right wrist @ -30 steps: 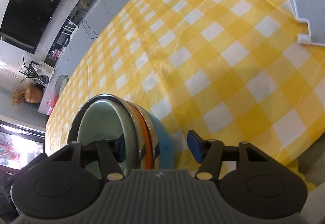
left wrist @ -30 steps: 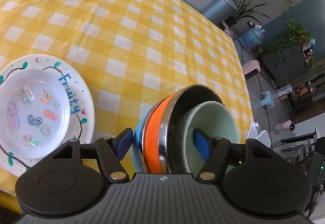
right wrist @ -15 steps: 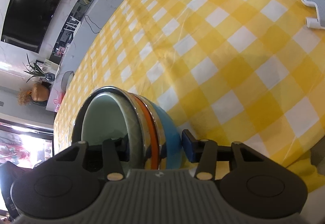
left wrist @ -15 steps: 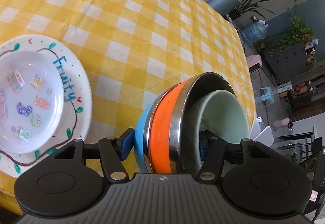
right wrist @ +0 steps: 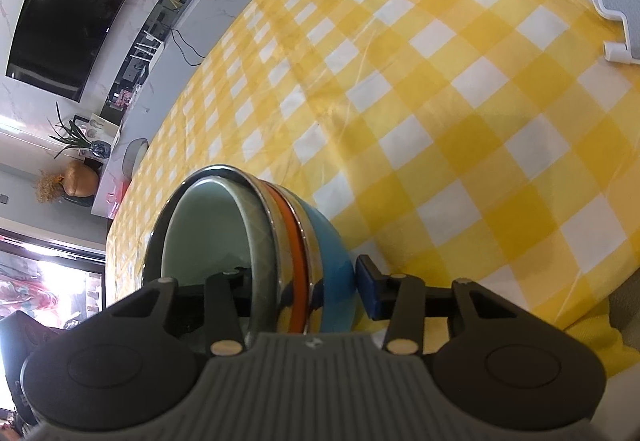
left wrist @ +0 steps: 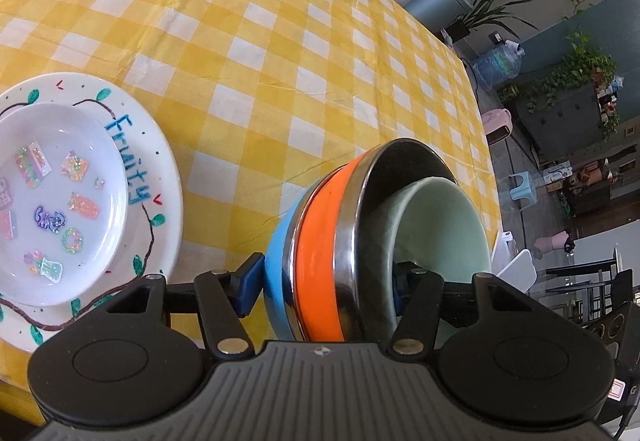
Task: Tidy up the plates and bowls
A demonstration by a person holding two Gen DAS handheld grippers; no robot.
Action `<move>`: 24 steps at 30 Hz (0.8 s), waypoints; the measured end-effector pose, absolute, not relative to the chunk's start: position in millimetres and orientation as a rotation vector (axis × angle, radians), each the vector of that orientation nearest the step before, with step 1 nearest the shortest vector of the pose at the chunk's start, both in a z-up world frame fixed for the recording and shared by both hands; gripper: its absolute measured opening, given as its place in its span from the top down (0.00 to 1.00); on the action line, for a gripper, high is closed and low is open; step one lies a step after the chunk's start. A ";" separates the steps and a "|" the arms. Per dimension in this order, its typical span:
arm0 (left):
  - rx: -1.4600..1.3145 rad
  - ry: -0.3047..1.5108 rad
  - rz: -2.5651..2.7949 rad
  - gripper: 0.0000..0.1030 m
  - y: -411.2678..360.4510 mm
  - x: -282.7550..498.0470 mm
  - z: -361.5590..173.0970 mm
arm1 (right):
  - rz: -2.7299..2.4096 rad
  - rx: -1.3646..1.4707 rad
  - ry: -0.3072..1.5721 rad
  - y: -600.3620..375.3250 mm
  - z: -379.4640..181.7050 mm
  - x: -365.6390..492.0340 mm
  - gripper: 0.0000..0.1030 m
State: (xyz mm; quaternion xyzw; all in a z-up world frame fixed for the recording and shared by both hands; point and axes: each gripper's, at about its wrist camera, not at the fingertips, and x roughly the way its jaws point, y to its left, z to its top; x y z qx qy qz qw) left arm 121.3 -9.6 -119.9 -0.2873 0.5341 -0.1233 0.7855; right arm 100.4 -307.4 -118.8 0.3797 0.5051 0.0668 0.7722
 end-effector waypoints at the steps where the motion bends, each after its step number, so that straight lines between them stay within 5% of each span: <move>1: -0.620 1.151 -0.267 0.36 -8.8 120.6 -119.5 | 0.146 0.818 1.095 -306.9 -118.4 100.2 0.57; 24: -0.610 1.054 -0.201 0.36 31.4 87.3 -77.5 | 0.256 0.807 1.079 -272.5 -93.0 91.3 0.58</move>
